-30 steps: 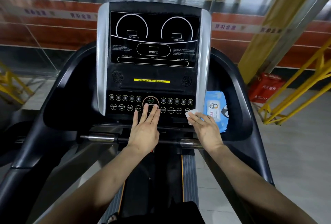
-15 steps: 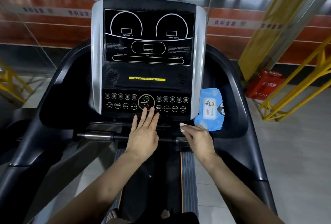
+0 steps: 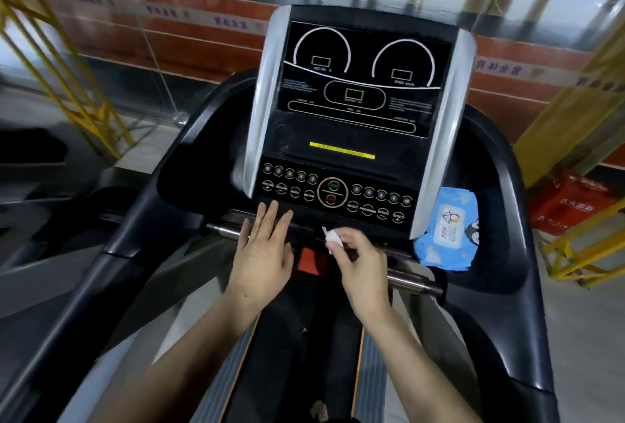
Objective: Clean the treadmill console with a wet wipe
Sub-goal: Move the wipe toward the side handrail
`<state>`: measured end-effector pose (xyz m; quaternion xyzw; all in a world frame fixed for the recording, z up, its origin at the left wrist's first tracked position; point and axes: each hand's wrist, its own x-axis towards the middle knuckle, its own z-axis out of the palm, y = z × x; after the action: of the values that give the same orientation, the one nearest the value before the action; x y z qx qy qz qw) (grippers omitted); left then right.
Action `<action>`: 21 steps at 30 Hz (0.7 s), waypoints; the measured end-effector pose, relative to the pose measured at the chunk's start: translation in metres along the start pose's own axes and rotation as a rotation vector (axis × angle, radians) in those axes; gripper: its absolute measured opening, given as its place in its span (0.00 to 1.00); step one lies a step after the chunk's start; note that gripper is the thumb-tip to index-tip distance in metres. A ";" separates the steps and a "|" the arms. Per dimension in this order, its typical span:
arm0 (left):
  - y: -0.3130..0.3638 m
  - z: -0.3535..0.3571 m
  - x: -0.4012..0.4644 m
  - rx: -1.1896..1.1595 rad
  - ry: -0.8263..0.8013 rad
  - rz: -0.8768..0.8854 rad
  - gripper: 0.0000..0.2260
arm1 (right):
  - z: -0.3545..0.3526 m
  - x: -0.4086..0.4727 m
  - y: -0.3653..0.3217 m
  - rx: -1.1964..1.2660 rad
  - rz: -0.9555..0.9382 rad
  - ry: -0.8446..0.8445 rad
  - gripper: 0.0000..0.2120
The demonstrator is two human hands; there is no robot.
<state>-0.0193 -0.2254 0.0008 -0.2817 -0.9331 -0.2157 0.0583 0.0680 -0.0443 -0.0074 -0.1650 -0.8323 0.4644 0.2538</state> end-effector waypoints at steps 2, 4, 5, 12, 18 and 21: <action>-0.020 -0.014 -0.017 0.023 0.042 -0.045 0.28 | 0.022 -0.007 -0.019 0.020 -0.031 -0.062 0.09; -0.043 -0.032 -0.042 0.043 0.080 -0.101 0.27 | 0.050 -0.017 -0.038 0.048 -0.054 -0.132 0.08; -0.057 -0.040 -0.057 0.055 0.091 -0.136 0.27 | 0.066 -0.024 -0.047 0.061 -0.060 -0.174 0.08; -0.167 -0.102 -0.222 0.197 0.112 -0.433 0.31 | 0.198 -0.126 -0.135 0.128 -0.159 -0.453 0.07; -0.240 -0.164 -0.375 0.195 0.121 -0.641 0.29 | 0.295 -0.252 -0.211 0.103 -0.281 -0.627 0.09; -0.267 -0.188 -0.447 0.204 0.129 -0.744 0.31 | 0.328 -0.313 -0.243 0.120 -0.362 -0.705 0.10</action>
<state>0.2046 -0.7311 -0.0318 0.0974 -0.9826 -0.1453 0.0624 0.1249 -0.5554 -0.0278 0.1689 -0.8554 0.4880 0.0397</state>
